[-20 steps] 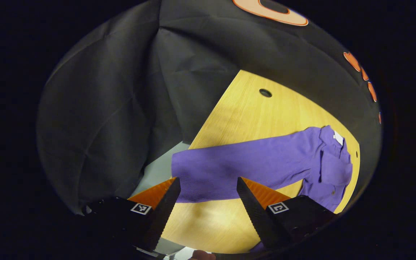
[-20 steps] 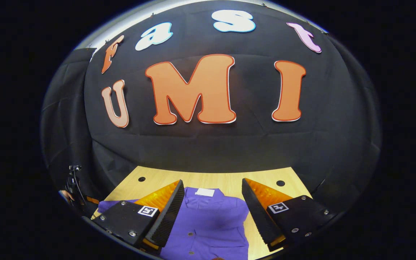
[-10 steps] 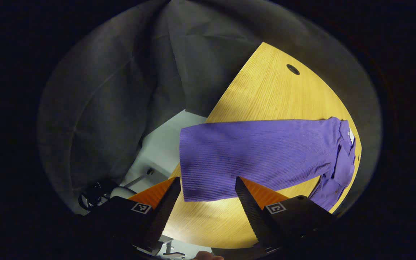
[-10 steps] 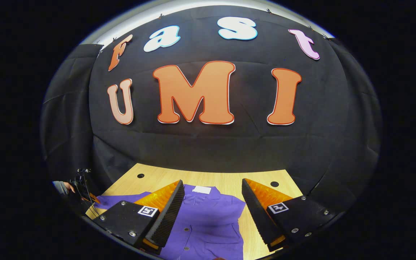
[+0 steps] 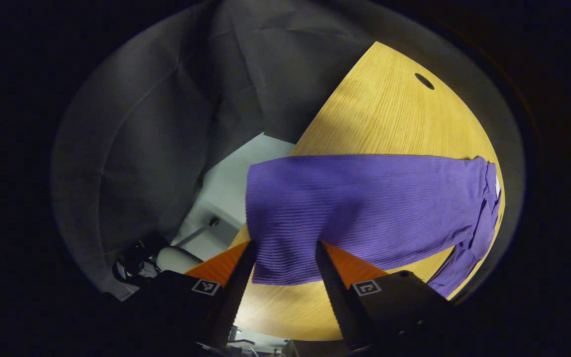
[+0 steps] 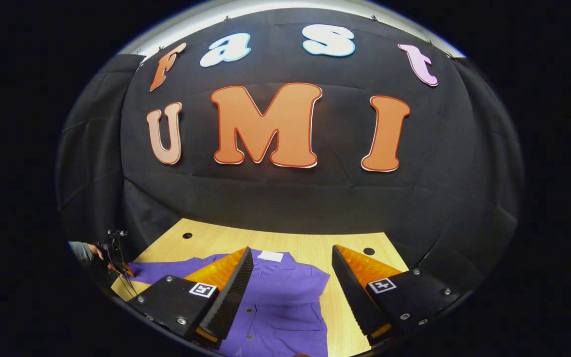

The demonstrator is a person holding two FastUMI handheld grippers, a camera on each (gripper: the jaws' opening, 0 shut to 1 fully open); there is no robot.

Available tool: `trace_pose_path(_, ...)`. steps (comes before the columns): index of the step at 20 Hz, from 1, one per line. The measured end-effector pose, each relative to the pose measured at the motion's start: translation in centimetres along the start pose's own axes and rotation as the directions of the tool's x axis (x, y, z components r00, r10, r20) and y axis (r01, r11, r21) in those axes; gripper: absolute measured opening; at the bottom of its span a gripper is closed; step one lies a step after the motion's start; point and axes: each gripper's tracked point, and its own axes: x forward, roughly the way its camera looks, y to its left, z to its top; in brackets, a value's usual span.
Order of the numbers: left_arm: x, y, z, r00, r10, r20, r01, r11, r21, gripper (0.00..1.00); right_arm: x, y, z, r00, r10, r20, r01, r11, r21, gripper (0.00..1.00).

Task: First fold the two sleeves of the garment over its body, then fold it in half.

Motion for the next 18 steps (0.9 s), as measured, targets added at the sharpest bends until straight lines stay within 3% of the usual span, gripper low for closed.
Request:
trace_pose_path(1,-0.3,-0.7,0.3,1.0,-0.007,0.005,0.007,1.0,0.002,0.75,0.0,-0.1,-0.1,1.0,0.002,-0.001,-0.002,1.0,-0.006,0.95)
trace_pose_path(4,-0.3,-2.1,1.2,0.999,-0.02,0.046,0.019,1.0,0.02,0.14,-0.2,-0.1,-0.4,1.0,0.005,-0.006,-0.005,1.0,-0.018,0.95)
trace_pose_path(6,-0.7,-2.2,1.3,0.998,-0.023,0.058,0.021,0.999,0.031,0.09,-0.4,-0.3,-0.4,1.0,0.011,-0.004,-0.011,1.0,-0.012,0.95)
trace_pose_path(11,-2.3,-3.2,1.9,0.994,-0.036,0.102,0.029,0.997,0.066,0.09,-0.6,-1.9,-0.6,1.0,-0.005,-0.005,0.005,1.0,-0.013,0.95)
trace_pose_path(18,-9.2,-11.7,3.3,0.963,-0.147,0.225,0.088,0.964,0.252,0.09,-1.0,-4.3,-1.3,1.0,-0.011,-0.012,0.012,1.0,0.026,0.95)
